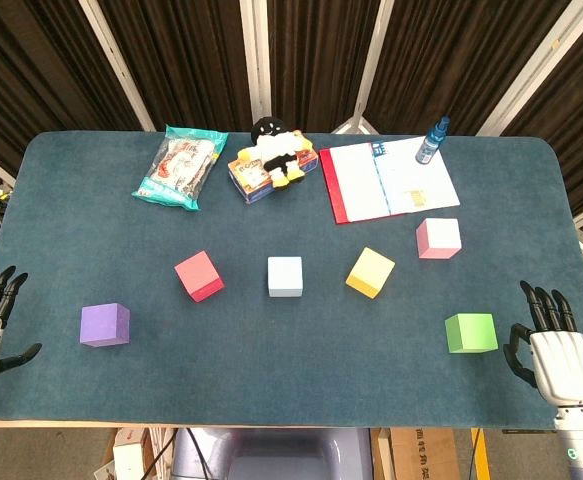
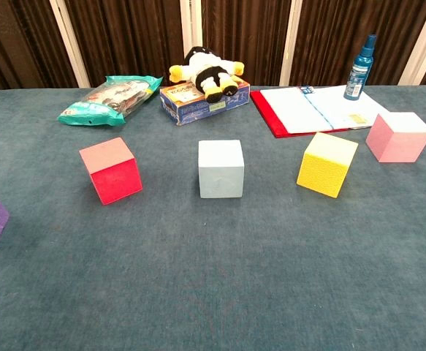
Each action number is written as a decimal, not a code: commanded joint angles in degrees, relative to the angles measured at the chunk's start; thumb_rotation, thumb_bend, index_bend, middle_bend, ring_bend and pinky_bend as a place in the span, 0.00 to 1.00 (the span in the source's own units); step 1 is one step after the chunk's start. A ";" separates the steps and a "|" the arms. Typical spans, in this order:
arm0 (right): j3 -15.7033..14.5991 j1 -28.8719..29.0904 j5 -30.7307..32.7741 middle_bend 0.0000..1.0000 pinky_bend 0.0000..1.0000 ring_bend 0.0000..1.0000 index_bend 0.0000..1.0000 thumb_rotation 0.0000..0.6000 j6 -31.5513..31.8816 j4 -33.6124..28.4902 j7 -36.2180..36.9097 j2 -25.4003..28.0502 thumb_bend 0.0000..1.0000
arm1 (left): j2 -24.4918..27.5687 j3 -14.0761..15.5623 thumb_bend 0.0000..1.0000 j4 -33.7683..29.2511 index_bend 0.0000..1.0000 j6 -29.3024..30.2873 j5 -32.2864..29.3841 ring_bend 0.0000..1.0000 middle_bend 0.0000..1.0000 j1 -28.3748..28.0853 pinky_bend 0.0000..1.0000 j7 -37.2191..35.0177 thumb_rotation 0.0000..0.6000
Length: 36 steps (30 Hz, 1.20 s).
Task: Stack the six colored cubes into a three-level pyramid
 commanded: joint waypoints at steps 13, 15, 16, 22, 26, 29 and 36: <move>0.04 -0.17 0.27 0.00 0.00 0.00 0.00 1.00 0.05 -0.09 0.79 0.20 0.39 | 0.12 0.13 0.02 -0.60 0.00 -0.59 -0.12 0.00 0.00 -0.18 0.00 0.53 1.00; 0.12 -0.17 0.22 0.00 0.00 0.00 0.00 1.00 0.22 0.01 0.65 0.12 0.39 | 0.19 0.07 0.02 -0.58 0.00 -0.76 -0.28 0.00 0.00 -0.25 0.00 0.38 1.00; 0.11 -0.18 0.14 0.00 0.00 0.00 0.00 1.00 0.29 0.08 0.53 0.06 0.39 | 0.21 0.07 0.02 -0.59 0.00 -0.84 -0.37 0.00 0.00 -0.25 0.00 0.24 1.00; 0.09 -0.16 -0.01 0.00 0.00 0.00 0.00 1.00 0.35 0.17 0.25 -0.14 0.39 | 0.40 0.02 0.02 -0.87 0.00 -0.99 -0.70 0.00 0.00 -0.21 0.00 -0.08 1.00; 0.21 -0.22 0.28 0.00 0.00 0.00 0.00 1.00 0.36 0.08 0.71 -0.14 0.39 | 0.44 0.14 0.02 -1.06 0.00 -1.09 -0.63 0.00 0.00 -0.21 0.00 0.34 1.00; 0.16 -0.14 -0.25 0.00 0.00 0.00 0.00 1.00 0.57 0.24 0.91 -0.20 0.39 | 0.50 0.20 0.02 -1.27 0.00 -0.88 -0.69 0.00 0.00 -0.04 0.00 0.66 1.00; 0.24 -0.09 -0.88 0.00 0.00 0.00 0.00 1.00 1.13 0.83 1.28 -0.65 0.39 | 0.63 0.17 0.02 -1.79 0.00 -1.38 -1.26 0.00 0.00 -0.09 0.00 0.98 1.00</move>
